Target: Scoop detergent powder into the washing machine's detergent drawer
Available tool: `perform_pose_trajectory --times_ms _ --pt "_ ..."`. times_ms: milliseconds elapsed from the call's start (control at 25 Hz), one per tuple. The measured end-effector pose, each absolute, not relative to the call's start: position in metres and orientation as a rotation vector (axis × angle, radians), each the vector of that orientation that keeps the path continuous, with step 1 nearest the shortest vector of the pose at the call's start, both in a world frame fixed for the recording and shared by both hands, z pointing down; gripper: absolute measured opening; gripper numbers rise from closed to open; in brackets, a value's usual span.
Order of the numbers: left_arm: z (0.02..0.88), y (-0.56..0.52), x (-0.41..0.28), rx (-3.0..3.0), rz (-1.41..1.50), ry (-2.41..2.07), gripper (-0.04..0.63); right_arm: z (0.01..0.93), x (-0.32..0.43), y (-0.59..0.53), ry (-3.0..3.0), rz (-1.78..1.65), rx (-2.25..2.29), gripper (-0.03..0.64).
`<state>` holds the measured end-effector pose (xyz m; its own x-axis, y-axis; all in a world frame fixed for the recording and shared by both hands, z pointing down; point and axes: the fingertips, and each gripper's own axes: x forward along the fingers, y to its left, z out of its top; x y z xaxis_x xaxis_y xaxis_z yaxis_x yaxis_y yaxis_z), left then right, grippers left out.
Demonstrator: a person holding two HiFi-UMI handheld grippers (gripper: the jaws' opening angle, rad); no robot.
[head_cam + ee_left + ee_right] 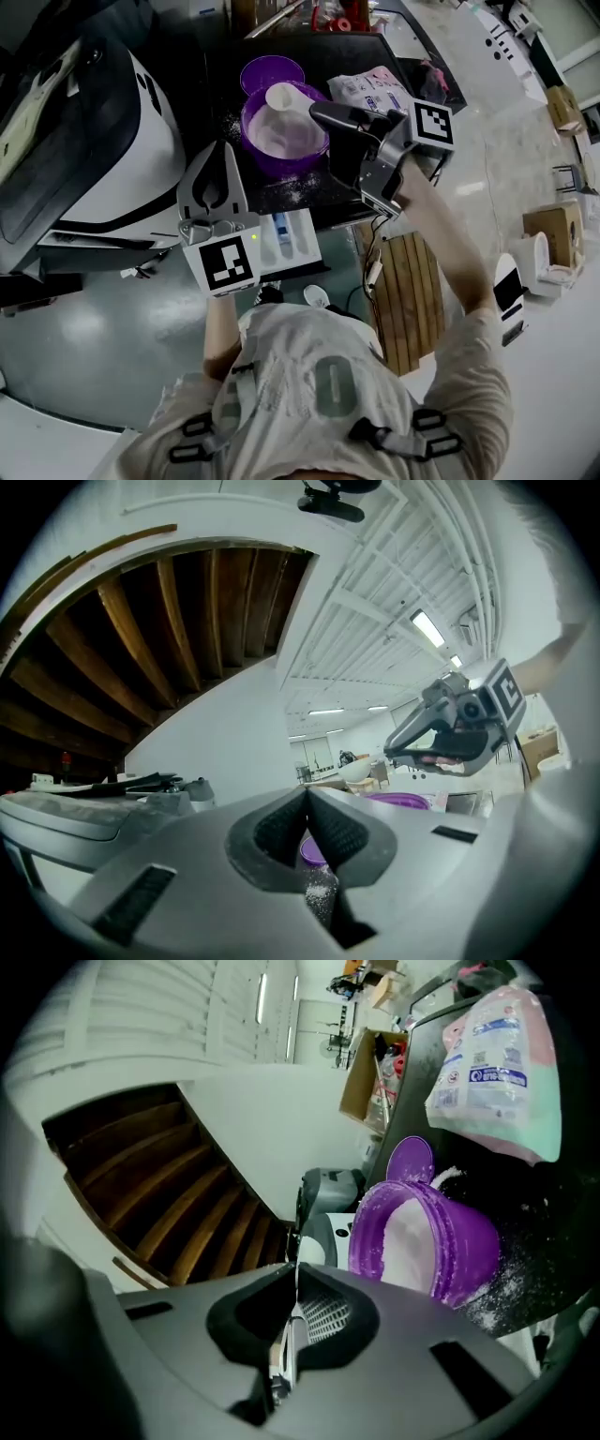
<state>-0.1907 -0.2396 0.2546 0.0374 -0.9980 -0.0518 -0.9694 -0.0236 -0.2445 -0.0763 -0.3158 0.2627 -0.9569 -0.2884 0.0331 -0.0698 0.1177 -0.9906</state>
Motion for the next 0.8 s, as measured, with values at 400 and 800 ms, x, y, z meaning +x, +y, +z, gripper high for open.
perform_pose_trajectory --times_ms 400,800 --pt "0.250 -0.227 -0.184 -2.161 -0.025 2.087 0.021 0.277 -0.037 -0.293 1.823 -1.798 -0.457 0.011" --pt "0.252 -0.210 -0.188 -2.155 0.036 2.182 0.020 0.321 -0.025 -0.237 1.719 -1.741 -0.512 0.011"
